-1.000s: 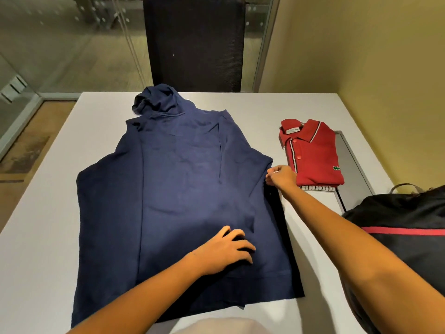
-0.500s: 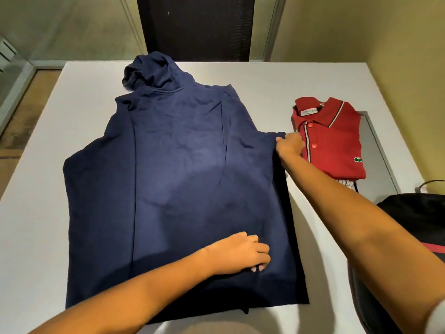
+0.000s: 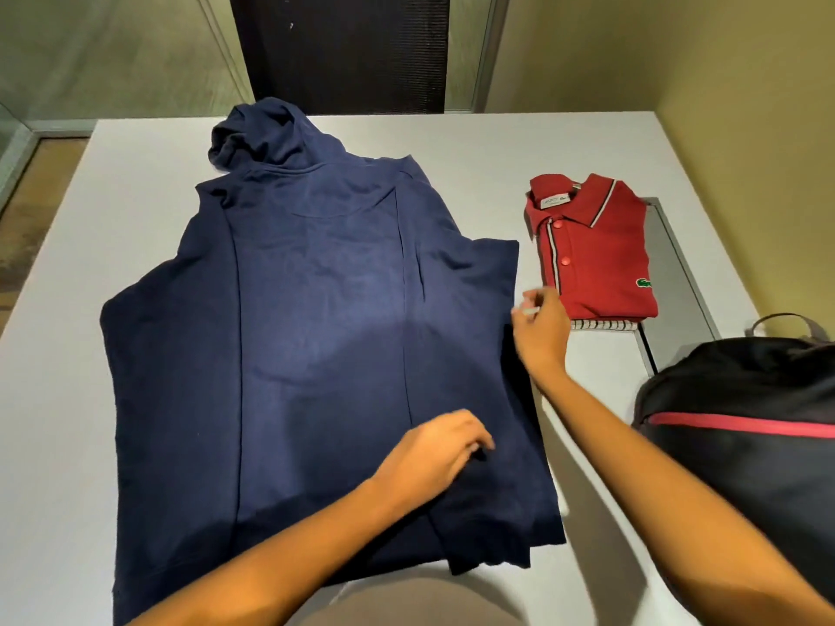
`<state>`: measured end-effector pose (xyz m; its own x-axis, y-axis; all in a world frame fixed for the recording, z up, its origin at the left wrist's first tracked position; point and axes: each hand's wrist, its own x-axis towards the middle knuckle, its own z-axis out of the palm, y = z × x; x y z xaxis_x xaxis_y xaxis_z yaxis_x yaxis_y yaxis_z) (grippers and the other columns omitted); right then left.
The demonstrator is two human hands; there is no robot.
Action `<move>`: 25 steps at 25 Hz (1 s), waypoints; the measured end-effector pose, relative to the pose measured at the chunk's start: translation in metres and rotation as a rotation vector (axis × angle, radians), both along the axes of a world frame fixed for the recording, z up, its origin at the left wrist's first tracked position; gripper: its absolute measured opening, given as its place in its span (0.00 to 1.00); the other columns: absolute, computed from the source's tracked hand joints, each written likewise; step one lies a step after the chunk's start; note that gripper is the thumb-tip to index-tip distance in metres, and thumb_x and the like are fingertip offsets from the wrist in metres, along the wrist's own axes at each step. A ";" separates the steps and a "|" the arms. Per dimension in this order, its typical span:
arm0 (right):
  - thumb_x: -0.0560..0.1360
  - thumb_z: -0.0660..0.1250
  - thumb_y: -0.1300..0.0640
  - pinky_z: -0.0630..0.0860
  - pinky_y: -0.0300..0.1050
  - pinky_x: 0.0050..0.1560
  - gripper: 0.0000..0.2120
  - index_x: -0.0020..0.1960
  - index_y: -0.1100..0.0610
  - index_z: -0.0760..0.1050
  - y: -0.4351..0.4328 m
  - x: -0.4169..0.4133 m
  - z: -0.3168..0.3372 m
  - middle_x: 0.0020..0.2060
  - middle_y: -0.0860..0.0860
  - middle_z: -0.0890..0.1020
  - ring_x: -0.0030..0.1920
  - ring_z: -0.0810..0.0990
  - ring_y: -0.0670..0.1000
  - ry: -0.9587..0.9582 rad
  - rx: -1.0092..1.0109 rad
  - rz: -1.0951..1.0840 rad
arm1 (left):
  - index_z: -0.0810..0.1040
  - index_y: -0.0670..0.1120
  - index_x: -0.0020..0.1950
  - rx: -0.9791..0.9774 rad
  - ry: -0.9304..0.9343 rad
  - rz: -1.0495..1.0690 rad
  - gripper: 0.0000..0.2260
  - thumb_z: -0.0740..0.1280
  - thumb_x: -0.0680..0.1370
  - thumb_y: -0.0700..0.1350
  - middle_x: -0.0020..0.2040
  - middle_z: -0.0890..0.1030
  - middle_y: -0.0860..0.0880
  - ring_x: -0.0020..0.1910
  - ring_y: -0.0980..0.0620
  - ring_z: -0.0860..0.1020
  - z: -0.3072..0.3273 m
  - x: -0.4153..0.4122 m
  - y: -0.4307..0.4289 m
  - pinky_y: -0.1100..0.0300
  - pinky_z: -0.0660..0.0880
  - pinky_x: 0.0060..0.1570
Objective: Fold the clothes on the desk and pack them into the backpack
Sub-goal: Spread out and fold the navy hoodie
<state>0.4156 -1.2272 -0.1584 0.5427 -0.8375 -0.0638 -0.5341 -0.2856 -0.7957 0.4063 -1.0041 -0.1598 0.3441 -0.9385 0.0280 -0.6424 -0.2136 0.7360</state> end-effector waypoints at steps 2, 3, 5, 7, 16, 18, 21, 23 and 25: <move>0.75 0.67 0.63 0.65 0.41 0.42 0.08 0.53 0.60 0.72 0.038 -0.045 -0.007 0.43 0.55 0.79 0.43 0.77 0.55 0.094 0.056 0.012 | 0.78 0.48 0.52 0.057 0.085 0.337 0.05 0.64 0.79 0.41 0.49 0.77 0.55 0.47 0.60 0.75 -0.004 0.009 0.017 0.62 0.72 0.52; 0.76 0.67 0.60 0.66 0.42 0.43 0.09 0.55 0.59 0.71 0.056 -0.065 -0.010 0.44 0.54 0.79 0.45 0.78 0.56 0.162 0.076 0.005 | 0.77 0.48 0.53 0.129 0.147 0.471 0.04 0.65 0.79 0.42 0.49 0.76 0.55 0.44 0.60 0.75 -0.005 0.011 0.023 0.63 0.72 0.50; 0.77 0.67 0.57 0.68 0.43 0.45 0.13 0.59 0.59 0.70 0.086 -0.097 -0.010 0.51 0.53 0.77 0.50 0.78 0.57 0.272 0.073 -0.031 | 0.75 0.48 0.54 0.290 0.216 0.610 0.08 0.68 0.77 0.47 0.49 0.75 0.53 0.43 0.57 0.75 -0.007 0.009 0.029 0.64 0.70 0.45; 0.77 0.68 0.55 0.70 0.46 0.48 0.17 0.61 0.61 0.69 0.100 -0.111 -0.010 0.56 0.56 0.75 0.53 0.77 0.59 0.364 0.080 -0.080 | 0.73 0.47 0.55 0.399 0.238 0.666 0.12 0.70 0.76 0.50 0.48 0.76 0.51 0.45 0.54 0.76 -0.009 0.005 0.027 0.63 0.68 0.44; 0.79 0.65 0.58 0.67 0.44 0.43 0.06 0.53 0.60 0.77 0.078 -0.112 0.015 0.49 0.55 0.80 0.43 0.72 0.52 0.306 0.035 -0.182 | 0.64 0.42 0.63 0.240 0.385 0.785 0.20 0.70 0.75 0.38 0.40 0.78 0.46 0.40 0.51 0.75 0.010 -0.007 -0.010 0.62 0.69 0.41; 0.79 0.66 0.57 0.67 0.44 0.43 0.07 0.54 0.59 0.77 0.075 -0.119 0.011 0.50 0.55 0.80 0.43 0.73 0.53 0.312 0.072 -0.171 | 0.62 0.42 0.68 0.257 0.401 0.754 0.25 0.71 0.75 0.40 0.46 0.77 0.46 0.48 0.49 0.77 0.009 -0.011 -0.009 0.59 0.72 0.47; 0.79 0.66 0.54 0.68 0.45 0.46 0.13 0.60 0.59 0.75 0.085 -0.139 0.000 0.54 0.55 0.78 0.50 0.76 0.55 0.306 0.131 -0.156 | 0.60 0.42 0.71 0.257 0.423 0.732 0.29 0.71 0.75 0.41 0.49 0.76 0.47 0.51 0.48 0.76 0.005 -0.019 -0.002 0.59 0.72 0.50; 0.79 0.66 0.53 0.68 0.44 0.45 0.12 0.59 0.58 0.74 0.097 -0.159 -0.006 0.53 0.54 0.78 0.50 0.76 0.55 0.326 0.105 -0.158 | 0.61 0.43 0.71 0.266 0.457 0.746 0.29 0.71 0.75 0.41 0.48 0.78 0.47 0.49 0.49 0.76 0.004 -0.023 0.005 0.61 0.71 0.49; 0.79 0.66 0.53 0.69 0.44 0.43 0.10 0.56 0.58 0.75 0.109 -0.177 -0.009 0.49 0.55 0.80 0.47 0.76 0.55 0.346 0.099 -0.161 | 0.61 0.43 0.70 0.292 0.510 0.761 0.28 0.71 0.75 0.40 0.45 0.80 0.47 0.46 0.52 0.76 0.002 -0.028 0.010 0.62 0.70 0.47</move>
<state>0.2387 -1.1183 -0.1674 0.3368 -0.8910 -0.3045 -0.8074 -0.1069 -0.5802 0.3788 -0.9937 -0.1581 0.7701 -0.4045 -0.4932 0.1270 -0.6605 0.7400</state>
